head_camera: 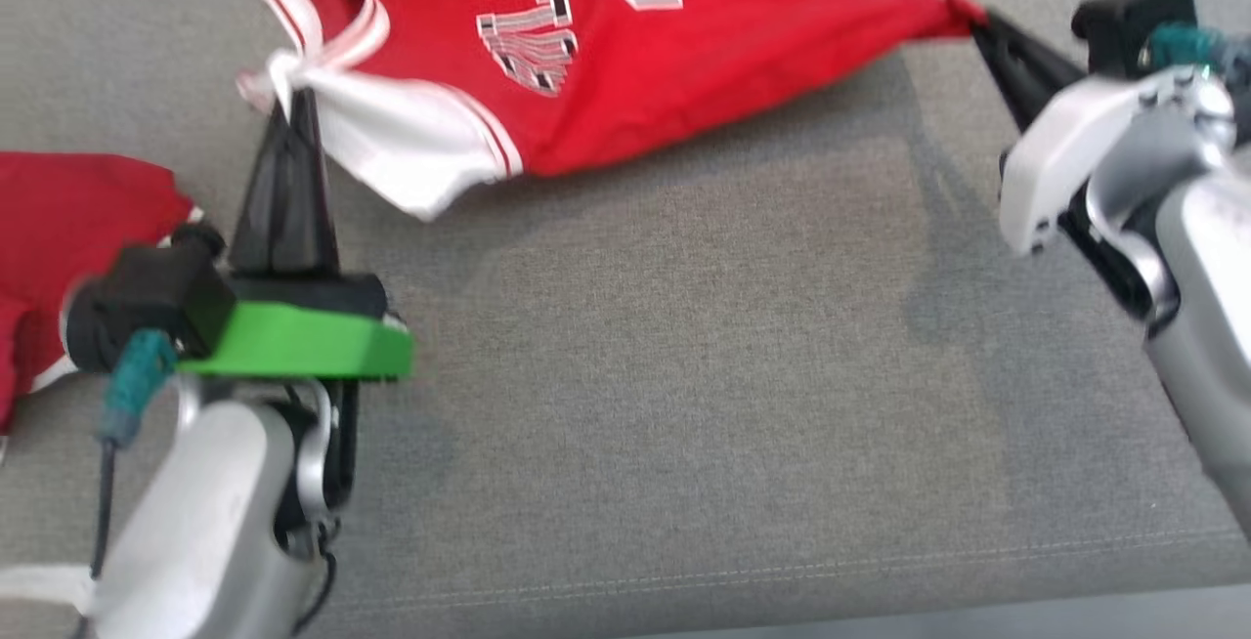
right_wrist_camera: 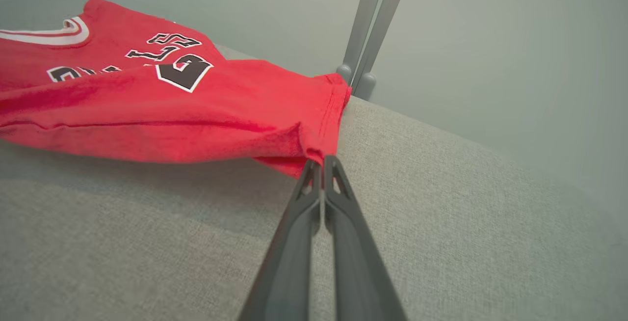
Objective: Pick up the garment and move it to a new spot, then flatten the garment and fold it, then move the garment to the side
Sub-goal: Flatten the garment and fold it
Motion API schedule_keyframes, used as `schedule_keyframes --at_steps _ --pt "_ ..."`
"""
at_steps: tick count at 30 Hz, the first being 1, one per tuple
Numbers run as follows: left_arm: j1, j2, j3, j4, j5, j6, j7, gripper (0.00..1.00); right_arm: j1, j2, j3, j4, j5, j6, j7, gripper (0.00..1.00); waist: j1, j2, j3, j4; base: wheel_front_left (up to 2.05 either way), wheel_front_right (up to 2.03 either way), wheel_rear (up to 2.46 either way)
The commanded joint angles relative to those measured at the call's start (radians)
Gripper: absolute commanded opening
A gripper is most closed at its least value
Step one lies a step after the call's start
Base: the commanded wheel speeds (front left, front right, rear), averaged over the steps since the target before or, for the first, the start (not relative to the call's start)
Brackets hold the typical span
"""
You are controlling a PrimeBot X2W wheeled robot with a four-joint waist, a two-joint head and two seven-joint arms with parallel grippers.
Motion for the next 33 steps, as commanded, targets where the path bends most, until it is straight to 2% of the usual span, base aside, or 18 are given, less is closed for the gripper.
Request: schedule_keyframes --at_steps 1,6,13,16,23,31,33 --pt "0.028 -0.005 0.003 -0.005 -0.016 0.007 -0.007 0.00 0.037 0.003 -0.009 -0.016 -0.005 -0.001 0.013 0.00 0.0001 0.0000 -0.087 0.021 0.00 0.00 0.00" --pt "0.197 -0.025 -0.019 -0.008 -0.042 0.022 -0.018 0.00 0.253 0.020 -0.100 -0.141 -0.032 -0.001 0.147 0.00 0.0001 0.0000 -0.162 0.018 0.00 0.00 0.00" --pt "0.311 0.008 -0.061 0.016 -0.059 0.018 0.043 0.00 0.465 0.029 -0.164 -0.265 -0.087 -0.001 0.289 0.00 0.0001 0.0000 -0.238 0.019 0.00 0.00 0.00" --pt "0.343 0.026 -0.073 0.025 -0.066 0.033 0.087 0.00 0.550 0.035 -0.193 -0.317 -0.095 -0.001 0.340 0.00 0.0001 0.0000 -0.261 0.018 0.00 0.00 0.00" --pt "0.425 0.086 -0.121 0.000 -0.086 0.069 0.279 0.00 0.710 0.062 -0.249 -0.393 -0.112 -0.001 0.408 0.00 0.0001 0.0000 -0.298 0.015 0.00 0.00 0.00" --pt "0.512 0.197 -0.146 -0.155 -0.109 0.129 0.507 0.00 0.796 0.083 -0.270 -0.433 -0.124 -0.001 0.418 0.00 0.0001 0.0000 -0.308 0.019 0.00 0.00 0.00" --pt "0.526 0.202 -0.136 -0.205 -0.132 0.142 0.534 0.00 0.804 0.090 -0.275 -0.436 -0.115 -0.001 0.410 0.00 0.0001 0.0000 -0.306 0.020 0.00 0.00 0.00"
